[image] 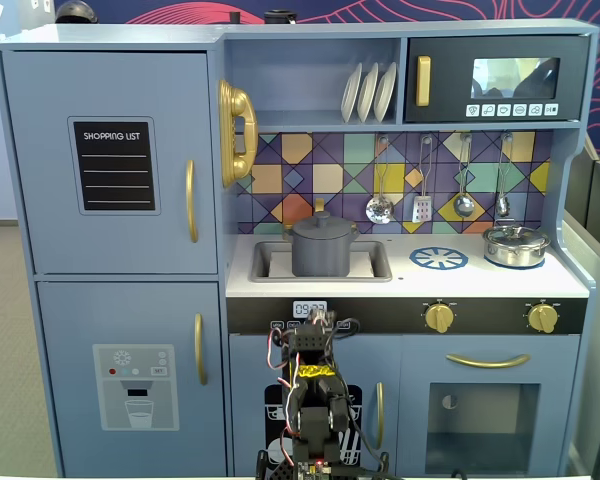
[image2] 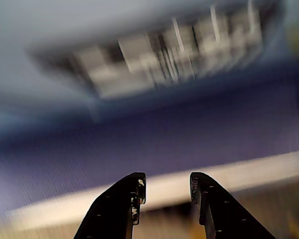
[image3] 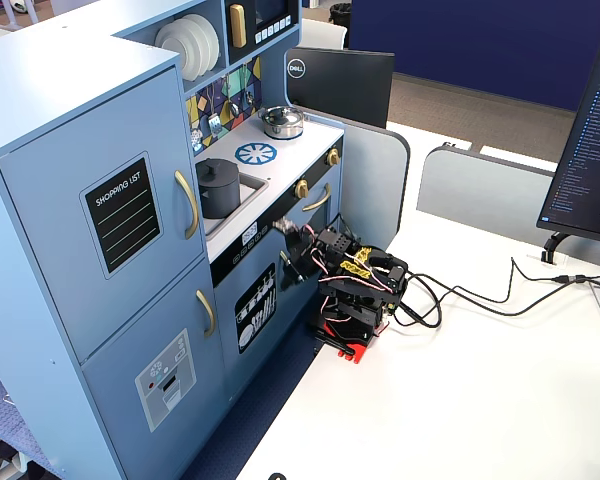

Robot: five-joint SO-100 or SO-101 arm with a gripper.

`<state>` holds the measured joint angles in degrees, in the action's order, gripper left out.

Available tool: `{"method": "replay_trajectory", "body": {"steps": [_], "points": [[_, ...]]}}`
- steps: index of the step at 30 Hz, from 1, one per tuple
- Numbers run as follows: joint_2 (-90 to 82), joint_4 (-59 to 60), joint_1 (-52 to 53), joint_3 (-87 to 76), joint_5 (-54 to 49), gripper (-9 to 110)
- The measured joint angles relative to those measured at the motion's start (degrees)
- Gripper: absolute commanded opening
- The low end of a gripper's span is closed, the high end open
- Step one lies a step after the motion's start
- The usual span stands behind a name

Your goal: Pick up the lid from the counter and put it on the gray recipient

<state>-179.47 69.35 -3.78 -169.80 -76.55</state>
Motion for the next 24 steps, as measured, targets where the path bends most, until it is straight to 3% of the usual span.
{"method": "replay_trajectory", "body": {"steps": [10,24], "points": [[-3.1,7.6,0.3,-1.9,-4.6,1],[-3.3,8.3,0.0,-2.2,-9.8,4]]}}
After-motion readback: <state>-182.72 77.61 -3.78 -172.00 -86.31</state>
